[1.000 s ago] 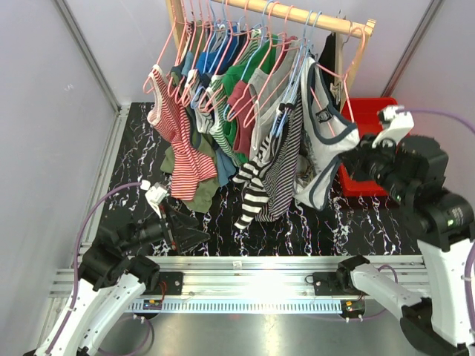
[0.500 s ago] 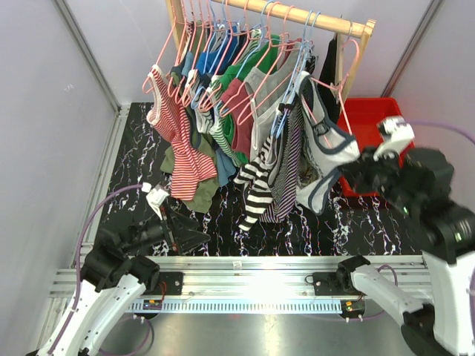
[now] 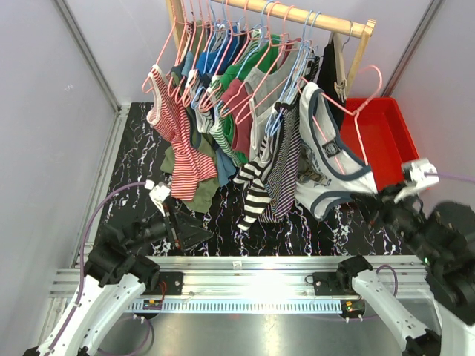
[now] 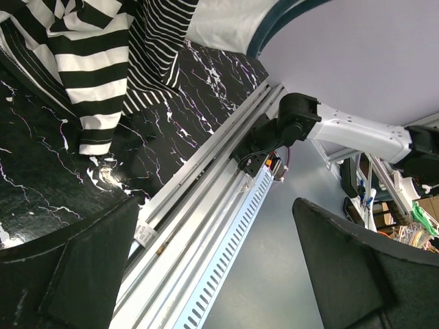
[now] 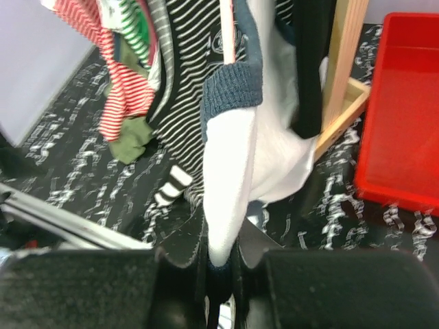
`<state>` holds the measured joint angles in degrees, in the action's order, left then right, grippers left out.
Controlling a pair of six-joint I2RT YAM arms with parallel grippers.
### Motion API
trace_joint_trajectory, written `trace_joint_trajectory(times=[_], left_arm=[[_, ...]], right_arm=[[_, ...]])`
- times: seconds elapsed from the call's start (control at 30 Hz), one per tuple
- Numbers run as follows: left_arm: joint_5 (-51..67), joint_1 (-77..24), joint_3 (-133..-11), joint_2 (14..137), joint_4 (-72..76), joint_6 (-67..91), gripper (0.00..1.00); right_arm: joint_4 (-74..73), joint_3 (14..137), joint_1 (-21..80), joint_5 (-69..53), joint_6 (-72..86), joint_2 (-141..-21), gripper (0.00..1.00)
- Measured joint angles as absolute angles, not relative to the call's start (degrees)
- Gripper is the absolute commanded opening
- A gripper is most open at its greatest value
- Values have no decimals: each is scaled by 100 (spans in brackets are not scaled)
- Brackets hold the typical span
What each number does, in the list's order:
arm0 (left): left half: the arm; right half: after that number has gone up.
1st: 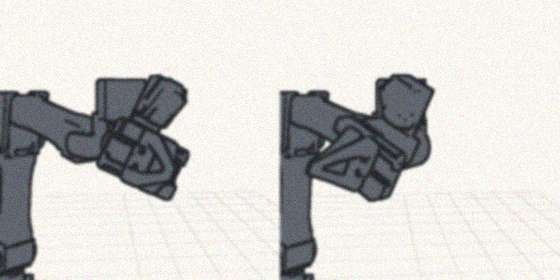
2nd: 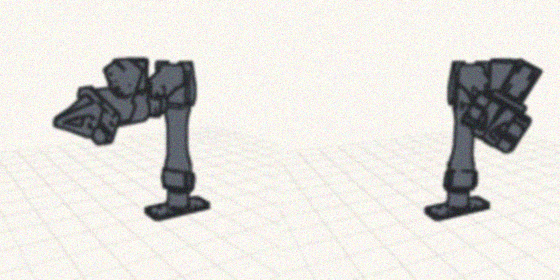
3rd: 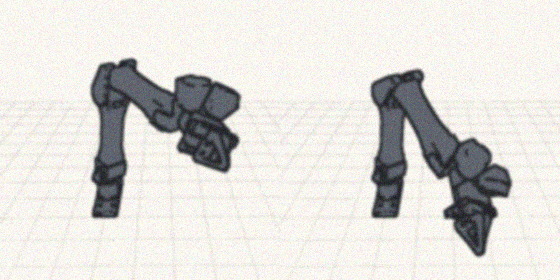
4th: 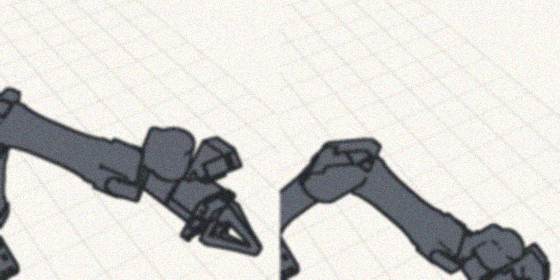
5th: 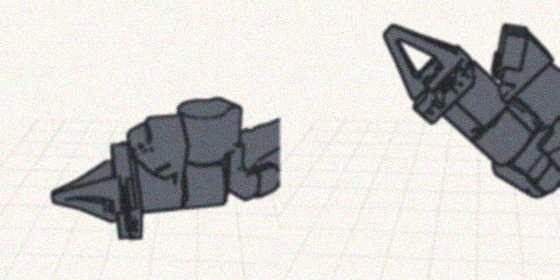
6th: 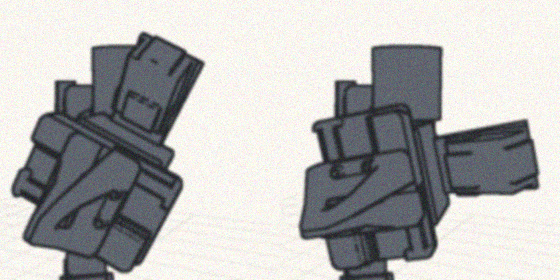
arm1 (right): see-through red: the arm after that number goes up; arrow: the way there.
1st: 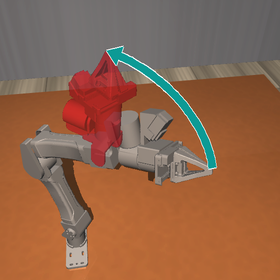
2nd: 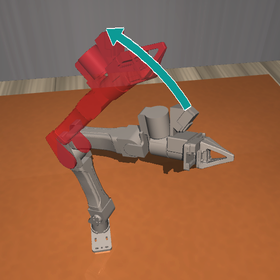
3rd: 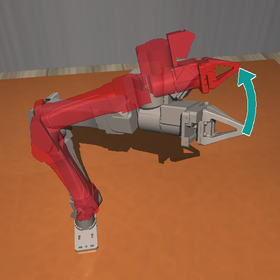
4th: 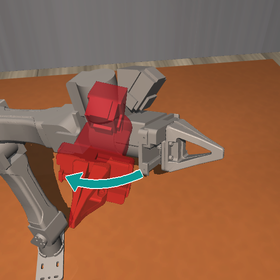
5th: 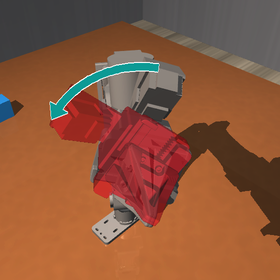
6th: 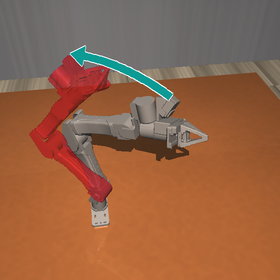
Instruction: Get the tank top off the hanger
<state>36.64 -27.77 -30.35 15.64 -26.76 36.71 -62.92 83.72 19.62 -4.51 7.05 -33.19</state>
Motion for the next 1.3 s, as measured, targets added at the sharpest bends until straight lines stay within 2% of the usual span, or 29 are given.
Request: trace_joint_trajectory(times=[0.1,0.23,0.57,0.67,0.83,1.03,1.17,1.3], left_arm=[[3667,-2777,-3035,1555,-2639,3675,99],[3695,-2777,-3035,1599,-2580,3673,99],[3732,-2777,-3105,1745,-2488,3675,99],[3730,-2777,-3199,1723,-2508,3667,99],[3441,-2777,-3610,1721,-2963,3411,99],[1955,-2777,-4772,1144,-3507,3026,99],[1970,-2781,-5253,1208,-3448,2801,99],[2145,-2781,-4921,1804,-3288,2633,99]], right_arm=[[-6399,8123,1959,-670,904,-2655,0],[-6713,8652,1959,-1203,1127,-2137,0],[-6816,10615,1959,-2963,1358,-2700,0],[-6792,10803,1962,-3741,1374,-2985,0],[-6895,10613,1962,-4589,1352,-3448,0],[-6877,9494,1962,-4606,1326,-3623,0],[-6838,8748,1966,-4654,1341,-3732,0],[-6801,8390,1968,-4748,1382,-3935,0]])
